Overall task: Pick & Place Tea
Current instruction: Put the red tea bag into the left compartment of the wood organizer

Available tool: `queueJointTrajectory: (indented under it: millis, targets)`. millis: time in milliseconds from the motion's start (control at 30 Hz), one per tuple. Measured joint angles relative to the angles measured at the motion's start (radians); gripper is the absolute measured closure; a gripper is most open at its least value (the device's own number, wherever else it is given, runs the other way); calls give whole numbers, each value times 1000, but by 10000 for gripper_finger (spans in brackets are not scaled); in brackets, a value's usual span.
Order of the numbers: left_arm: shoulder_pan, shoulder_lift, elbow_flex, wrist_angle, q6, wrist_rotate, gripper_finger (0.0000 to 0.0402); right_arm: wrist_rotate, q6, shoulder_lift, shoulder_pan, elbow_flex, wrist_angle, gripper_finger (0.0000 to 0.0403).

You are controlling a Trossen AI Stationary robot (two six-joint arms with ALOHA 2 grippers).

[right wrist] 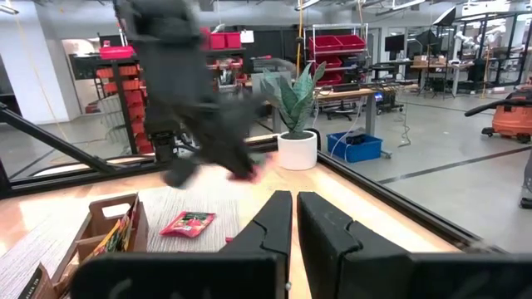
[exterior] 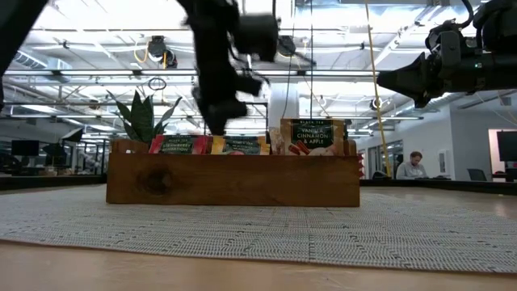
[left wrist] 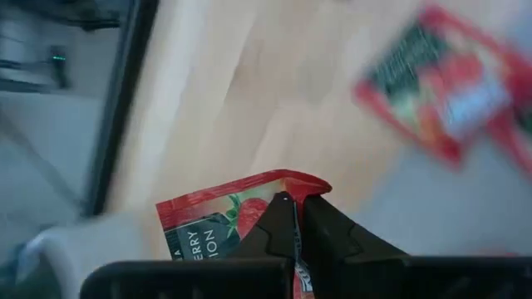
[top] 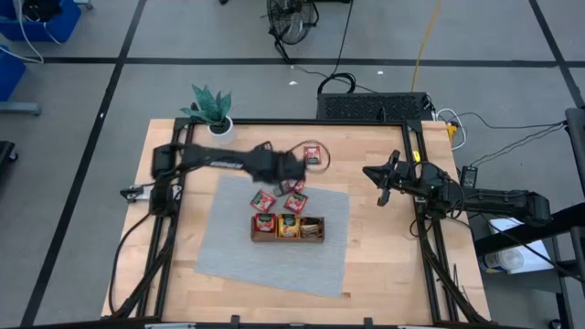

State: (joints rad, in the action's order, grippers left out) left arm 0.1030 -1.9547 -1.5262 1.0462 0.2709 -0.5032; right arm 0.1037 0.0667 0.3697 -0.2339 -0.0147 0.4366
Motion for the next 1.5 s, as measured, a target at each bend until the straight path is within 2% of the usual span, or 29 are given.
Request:
queueJointTrajectory:
  millis: [100,233,333,467,567,700,933,1233,1500]
  targets:
    - [-118,54,4,90,43,-91,391,0,0,0,0,0,0,389]
    - [-282,96,-1,125,145,-127,391,0,0,0,0,0,0,390]
    - [-388,80,3,127,232,-123,392,0,0,0,0,0,0,389]
    - [-508,26,1,104,262,-133,392,0,0,0,0,0,0,389]
    - [-571,-30,1,88,257,-205,392,0,0,0,0,0,0,390]
    - [-601,-94,1,85,166,-237,392,0,0,0,0,0,0,389]
    - [-604,-138,1,80,129,-230,388,0,0,0,0,0,0,389]
    - [-608,-137,1,111,81,-181,337,0,0,0,0,0,0,390]
    - [-608,-137,1,119,102,-179,295,0,0,0,0,0,0,390]
